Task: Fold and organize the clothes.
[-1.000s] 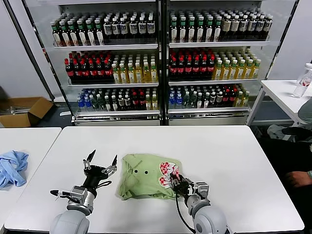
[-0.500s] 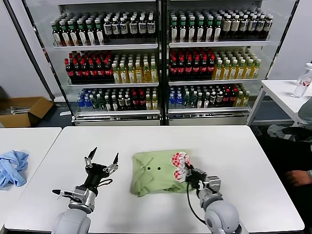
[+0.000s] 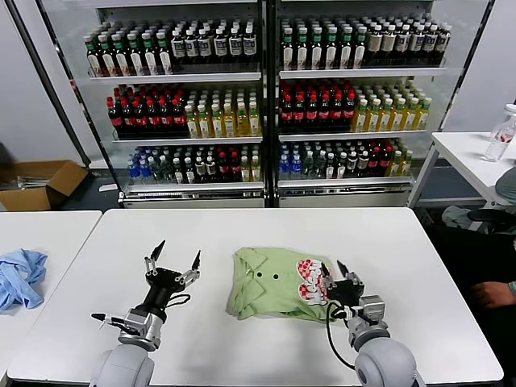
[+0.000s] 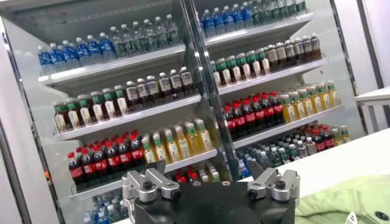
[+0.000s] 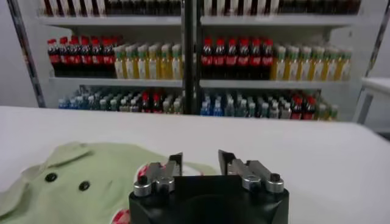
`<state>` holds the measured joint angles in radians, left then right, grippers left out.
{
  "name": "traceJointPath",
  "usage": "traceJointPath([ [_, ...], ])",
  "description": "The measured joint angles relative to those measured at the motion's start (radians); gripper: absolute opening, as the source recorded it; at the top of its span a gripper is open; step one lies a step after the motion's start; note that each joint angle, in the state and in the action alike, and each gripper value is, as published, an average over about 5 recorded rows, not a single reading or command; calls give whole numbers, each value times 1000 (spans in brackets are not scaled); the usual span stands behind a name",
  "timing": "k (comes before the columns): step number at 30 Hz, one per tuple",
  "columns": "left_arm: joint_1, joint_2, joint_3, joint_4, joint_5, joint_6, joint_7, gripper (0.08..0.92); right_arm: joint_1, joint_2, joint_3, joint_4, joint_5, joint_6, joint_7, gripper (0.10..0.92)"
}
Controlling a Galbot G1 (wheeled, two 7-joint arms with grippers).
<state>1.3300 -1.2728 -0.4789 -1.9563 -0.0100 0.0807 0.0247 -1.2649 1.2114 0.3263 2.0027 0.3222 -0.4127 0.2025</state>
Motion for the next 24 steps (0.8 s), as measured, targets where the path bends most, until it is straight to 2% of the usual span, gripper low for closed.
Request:
traceJointPath([
  [12, -27, -4, 2, 22, 5, -12, 8, 823, 77, -35, 72, -40, -80, 75, -48, 790],
  [15, -32, -3, 1, 27, 6, -14, 10, 823, 99, -38, 83, -67, -97, 98, -60, 818],
  [24, -49, 0, 5, 39, 6, -17, 12, 823, 139, -40, 104, -122, -123, 139, -86, 823],
])
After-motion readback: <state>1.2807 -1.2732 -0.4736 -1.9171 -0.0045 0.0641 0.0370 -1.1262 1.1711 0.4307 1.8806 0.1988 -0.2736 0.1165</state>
